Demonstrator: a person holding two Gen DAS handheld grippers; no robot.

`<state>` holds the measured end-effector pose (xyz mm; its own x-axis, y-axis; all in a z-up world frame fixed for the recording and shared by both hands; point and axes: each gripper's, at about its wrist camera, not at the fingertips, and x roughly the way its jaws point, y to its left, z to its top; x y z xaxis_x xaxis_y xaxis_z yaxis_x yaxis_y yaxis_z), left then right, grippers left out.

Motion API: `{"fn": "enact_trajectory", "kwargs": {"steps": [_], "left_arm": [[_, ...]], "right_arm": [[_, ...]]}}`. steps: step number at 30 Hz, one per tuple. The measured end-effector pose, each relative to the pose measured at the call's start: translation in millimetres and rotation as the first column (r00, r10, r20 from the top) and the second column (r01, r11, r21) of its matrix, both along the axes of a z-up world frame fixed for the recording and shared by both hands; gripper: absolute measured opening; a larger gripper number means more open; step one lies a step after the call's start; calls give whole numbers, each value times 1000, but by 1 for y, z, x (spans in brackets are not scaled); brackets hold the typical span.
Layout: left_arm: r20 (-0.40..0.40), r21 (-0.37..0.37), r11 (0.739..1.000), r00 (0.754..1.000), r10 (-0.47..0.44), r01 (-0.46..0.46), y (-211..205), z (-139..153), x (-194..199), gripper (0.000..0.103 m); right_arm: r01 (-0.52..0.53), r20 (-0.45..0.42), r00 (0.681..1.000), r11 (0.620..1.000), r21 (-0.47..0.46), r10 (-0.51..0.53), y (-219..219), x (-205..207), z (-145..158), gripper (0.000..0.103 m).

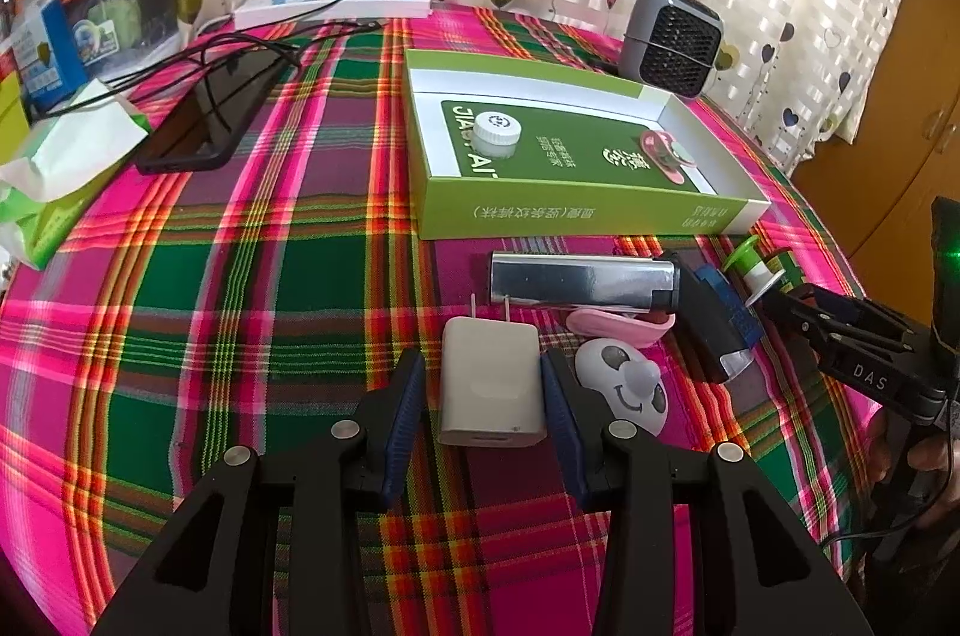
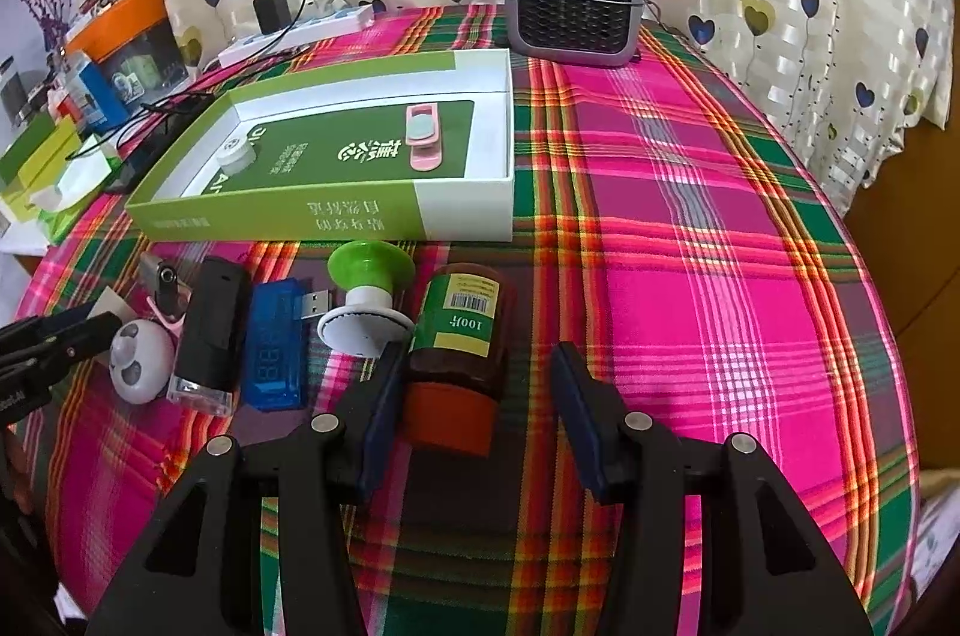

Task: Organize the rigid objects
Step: 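Grasp the white power adapter with the left tool while the right tool grasps the brown red-lidded jar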

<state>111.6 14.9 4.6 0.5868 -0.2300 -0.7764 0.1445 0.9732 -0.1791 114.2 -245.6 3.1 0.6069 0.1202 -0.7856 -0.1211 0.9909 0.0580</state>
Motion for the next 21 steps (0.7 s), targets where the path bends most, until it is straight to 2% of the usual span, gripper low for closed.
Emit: {"fn": "enact_trajectory", "kwargs": {"steps": [16, 18, 20, 21], "left_arm": [[3, -5, 1000, 1000, 6, -6, 2, 1, -2, 37], [4, -4, 1000, 1000, 9, -9, 2, 1, -2, 37], [4, -2, 1000, 1000, 11, -11, 3, 1, -2, 36], [5, -2, 1000, 1000, 12, -12, 3, 1, -2, 35]], "right_arm": [[5, 4, 1000, 997, 77, -5, -9, 0, 1, 49], [10, 4, 1000, 997, 81, -11, -11, -1, 1, 46], [22, 4, 1000, 997, 76, -22, -12, -1, 1, 34], [23, 4, 1000, 996, 82, -23, -14, -1, 1, 34]]}}
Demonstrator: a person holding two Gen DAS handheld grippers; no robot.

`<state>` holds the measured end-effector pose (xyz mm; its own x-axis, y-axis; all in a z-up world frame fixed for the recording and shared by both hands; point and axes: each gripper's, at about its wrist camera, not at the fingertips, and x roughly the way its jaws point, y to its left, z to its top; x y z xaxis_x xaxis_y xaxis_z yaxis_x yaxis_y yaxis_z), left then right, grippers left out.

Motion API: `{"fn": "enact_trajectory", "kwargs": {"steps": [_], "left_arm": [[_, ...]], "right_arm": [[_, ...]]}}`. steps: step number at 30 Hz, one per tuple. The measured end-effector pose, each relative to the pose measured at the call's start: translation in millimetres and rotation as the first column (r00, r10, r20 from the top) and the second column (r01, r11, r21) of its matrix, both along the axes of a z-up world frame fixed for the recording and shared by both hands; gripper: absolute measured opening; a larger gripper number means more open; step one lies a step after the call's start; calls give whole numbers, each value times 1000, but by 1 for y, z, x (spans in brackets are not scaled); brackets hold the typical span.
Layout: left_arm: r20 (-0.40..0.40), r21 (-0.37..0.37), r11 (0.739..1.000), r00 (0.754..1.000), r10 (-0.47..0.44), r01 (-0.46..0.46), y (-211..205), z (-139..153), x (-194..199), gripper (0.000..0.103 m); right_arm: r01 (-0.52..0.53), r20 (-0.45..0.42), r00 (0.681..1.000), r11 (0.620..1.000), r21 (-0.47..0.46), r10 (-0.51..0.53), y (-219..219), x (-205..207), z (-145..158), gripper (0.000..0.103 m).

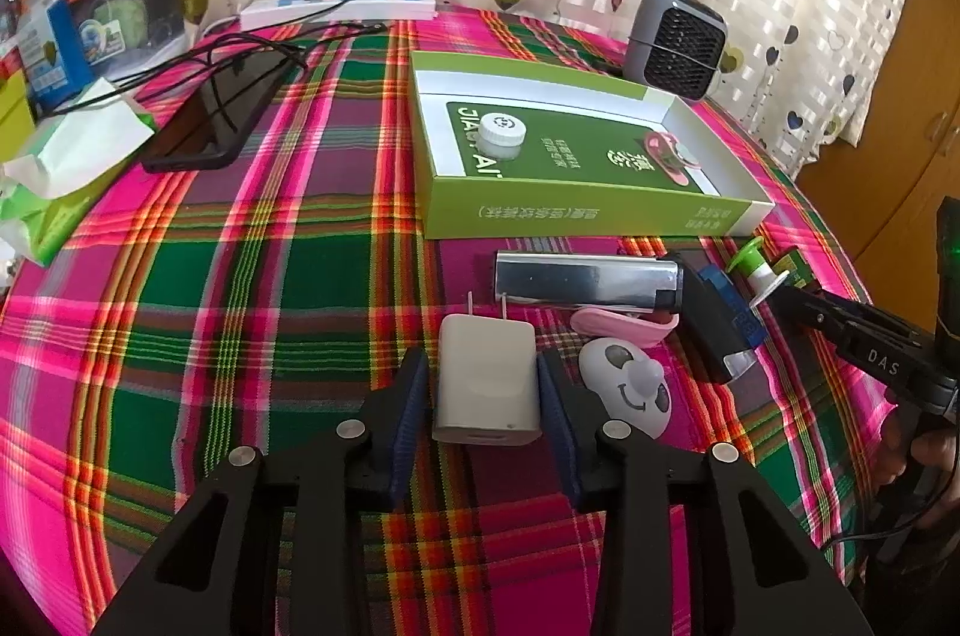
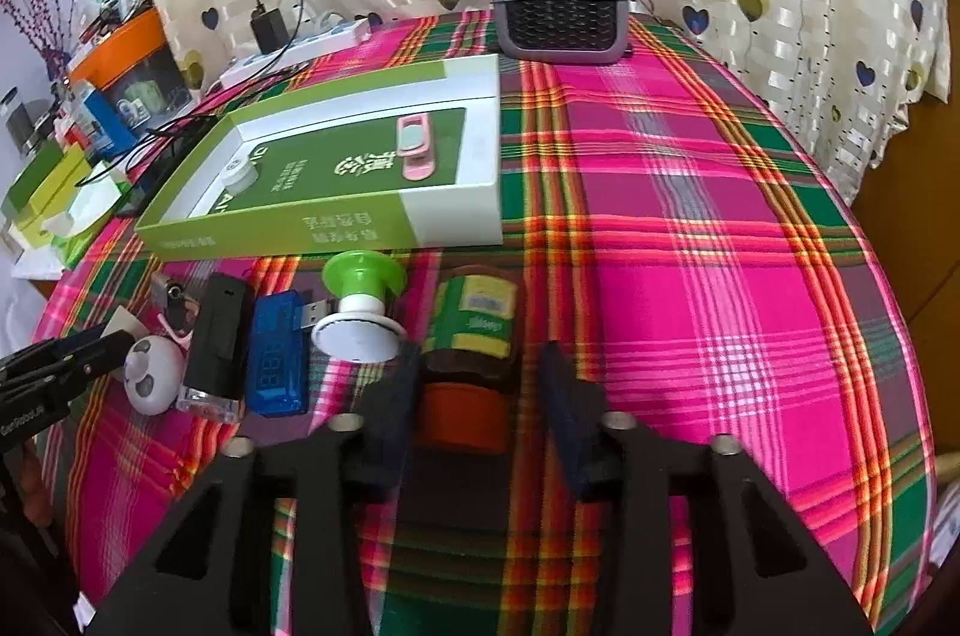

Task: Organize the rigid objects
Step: 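Grasp the white power adapter with the left tool while the right tool grasps the brown red-lidded jar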

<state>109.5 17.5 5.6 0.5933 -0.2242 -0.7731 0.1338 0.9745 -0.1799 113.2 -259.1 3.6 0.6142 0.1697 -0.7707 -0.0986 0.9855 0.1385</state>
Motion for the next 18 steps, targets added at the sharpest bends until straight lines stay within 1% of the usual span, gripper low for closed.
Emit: {"fn": "enact_trajectory", "kwargs": {"steps": [7, 18], "left_arm": [[1, 2, 1000, 1000, 3, -3, 0, 0, 0, 33], [2, 3, 1000, 1000, 5, -5, 1, -1, 0, 33]], "right_arm": [[-2, 0, 1000, 1000, -2, 2, 0, -1, 0, 33], [-2, 1, 1000, 1000, -5, 2, 0, -1, 0, 33]]}}
